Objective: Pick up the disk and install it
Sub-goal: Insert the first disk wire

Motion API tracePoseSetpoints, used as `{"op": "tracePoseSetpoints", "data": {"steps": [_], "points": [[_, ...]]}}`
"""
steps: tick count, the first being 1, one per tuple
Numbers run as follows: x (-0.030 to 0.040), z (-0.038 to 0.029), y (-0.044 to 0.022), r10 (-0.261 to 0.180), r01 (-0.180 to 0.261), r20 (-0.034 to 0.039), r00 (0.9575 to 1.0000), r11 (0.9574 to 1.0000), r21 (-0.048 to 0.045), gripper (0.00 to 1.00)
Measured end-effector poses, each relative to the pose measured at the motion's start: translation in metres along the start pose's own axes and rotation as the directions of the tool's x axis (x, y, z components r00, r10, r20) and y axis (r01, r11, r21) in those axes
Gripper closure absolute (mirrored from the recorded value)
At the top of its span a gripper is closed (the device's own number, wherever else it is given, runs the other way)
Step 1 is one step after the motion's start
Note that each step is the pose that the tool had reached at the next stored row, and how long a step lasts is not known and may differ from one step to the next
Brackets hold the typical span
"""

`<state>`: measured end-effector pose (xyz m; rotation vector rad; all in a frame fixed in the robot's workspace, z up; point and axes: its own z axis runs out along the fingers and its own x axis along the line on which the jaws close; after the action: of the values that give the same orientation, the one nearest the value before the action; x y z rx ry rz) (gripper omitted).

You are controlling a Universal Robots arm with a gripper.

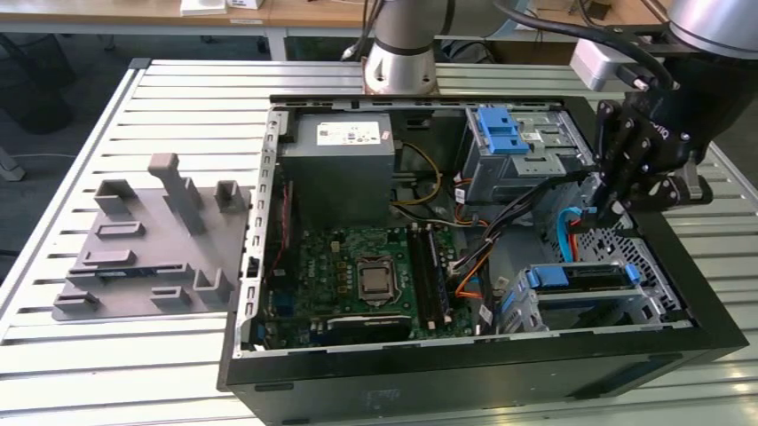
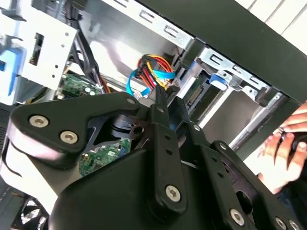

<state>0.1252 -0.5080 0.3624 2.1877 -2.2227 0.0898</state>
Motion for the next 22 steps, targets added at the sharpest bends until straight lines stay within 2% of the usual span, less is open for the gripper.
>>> {"op": "tracePoseSetpoints", "data": {"steps": [2,4,10,16,18,19,22], "points": [[-0.0002,0.0011,0.0001,0.000,0.000,-0.0176,0.9998,1.0000,0.0018,0.75],[-0.0004,0.0026,0.0002,0.000,0.001,-0.0240,0.9997,1.0000,0.0030,0.75],[-0.0013,0.0063,0.0003,0.000,0.001,-0.0267,0.9996,1.0000,0.0035,0.75],[-0.0016,0.0055,0.0008,0.000,0.001,-0.0301,0.9995,1.0000,0.0039,0.75],[-0.0021,0.0045,0.0022,0.000,0.001,-0.0302,0.9995,1.0000,0.0046,0.74],[-0.0027,0.0041,0.0036,0.000,0.001,-0.0304,0.9995,1.0000,0.0056,0.68],[-0.0057,0.0036,0.0081,0.000,0.000,-0.0304,0.9995,1.0000,0.0088,0.68]]}}
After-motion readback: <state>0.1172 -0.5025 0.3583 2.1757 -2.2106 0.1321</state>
